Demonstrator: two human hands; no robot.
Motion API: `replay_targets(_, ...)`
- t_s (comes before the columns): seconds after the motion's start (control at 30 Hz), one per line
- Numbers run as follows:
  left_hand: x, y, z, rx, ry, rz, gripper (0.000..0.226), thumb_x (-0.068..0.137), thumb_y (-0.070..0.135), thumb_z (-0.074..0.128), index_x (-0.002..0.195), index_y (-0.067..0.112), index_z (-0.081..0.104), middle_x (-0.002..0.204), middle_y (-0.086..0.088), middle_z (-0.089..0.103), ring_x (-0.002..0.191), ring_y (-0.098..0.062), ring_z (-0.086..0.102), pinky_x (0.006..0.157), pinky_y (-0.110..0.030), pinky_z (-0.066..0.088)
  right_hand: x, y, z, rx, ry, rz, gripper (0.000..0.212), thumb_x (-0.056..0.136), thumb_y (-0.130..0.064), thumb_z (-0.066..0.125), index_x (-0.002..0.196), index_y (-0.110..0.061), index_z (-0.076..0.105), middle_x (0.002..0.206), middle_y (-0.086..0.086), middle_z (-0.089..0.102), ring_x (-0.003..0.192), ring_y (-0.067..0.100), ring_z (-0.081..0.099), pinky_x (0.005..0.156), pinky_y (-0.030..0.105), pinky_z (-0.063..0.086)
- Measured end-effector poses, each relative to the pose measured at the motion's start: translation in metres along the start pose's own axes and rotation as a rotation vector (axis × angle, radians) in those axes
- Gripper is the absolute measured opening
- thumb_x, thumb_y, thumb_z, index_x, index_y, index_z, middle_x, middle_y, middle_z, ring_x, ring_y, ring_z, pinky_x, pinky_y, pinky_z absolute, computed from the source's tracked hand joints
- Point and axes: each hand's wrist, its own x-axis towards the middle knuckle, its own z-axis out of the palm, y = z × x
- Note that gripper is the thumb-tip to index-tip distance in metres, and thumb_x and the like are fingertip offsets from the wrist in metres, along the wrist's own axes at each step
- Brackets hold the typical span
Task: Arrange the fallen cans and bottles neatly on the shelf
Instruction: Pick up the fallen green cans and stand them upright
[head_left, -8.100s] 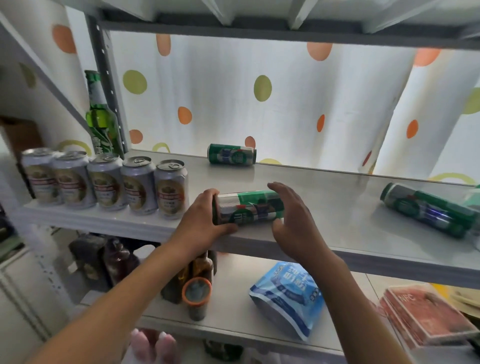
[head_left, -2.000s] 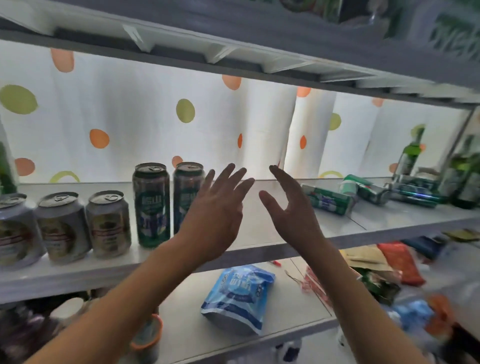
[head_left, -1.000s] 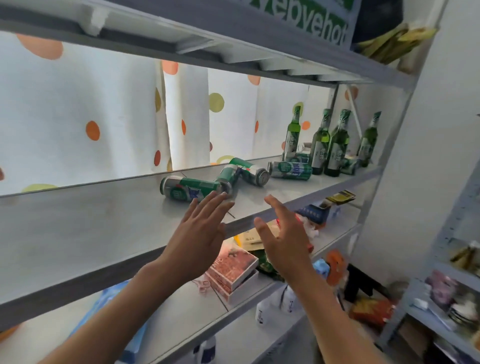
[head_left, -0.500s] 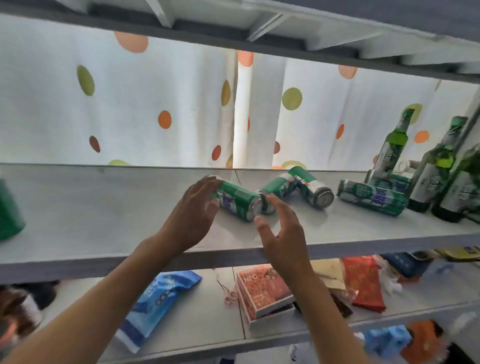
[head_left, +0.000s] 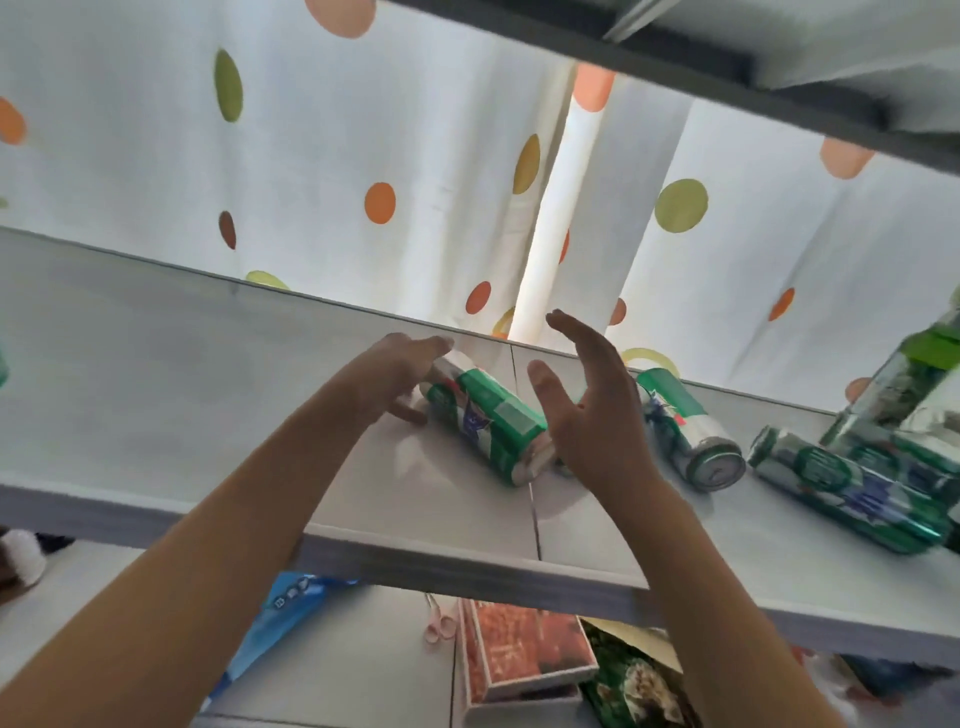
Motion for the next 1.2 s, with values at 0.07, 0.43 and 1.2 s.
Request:
replay_targets(0.07,0.008,0.001,0.003,0.014,-0.002,-0.015,0.039,0.086,0.048,0.065,0.098,0.011,0.064,0.112,-0.017,0.058,0.095,-0.029,0.056,0.061,-0.042,0.061,0.014,0.003,0.0,0.009,-0.001,-0.022,0.043,0.096,-0.031,0.059,0.137,-0.035,0.048,0.128,-0.029,0.039,0.118,-0.014,0.031,0.088,-0.006,0.014)
replay_targets(0.43,-0.003,0.013,0.02,0.072,0.13,-0.065,0.037,0.071,0.034,0.084,0.083,0.005,0.065,0.099,-0.017,0.063,0.078,-0.023,0.066,0.062,-0.037,0.061,0.03,0.025,-0.004,0.17,-0.103,-0.056,0.042,0.096,-0.03,0.059,0.137,-0.031,0.049,0.142,-0.013,0.05,0.118,-0.003,0.039,0.103,0.025,0.035)
replay_targets(1.2,-0.142,0.065,0.052,0.645,0.904,0.223,0.069,0.055,0.064,0.081,0.102,0.014,0.068,0.098,0.002,0.069,0.085,-0.016,0.064,0.073,-0.031,0.055,-0.005,0.021,-0.018,0.574,-0.529,-0.123,0.068,0.069,-0.046,0.083,0.129,-0.032,0.055,0.122,-0.015,0.061,0.103,0.006,0.06,0.084,0.027,0.056)
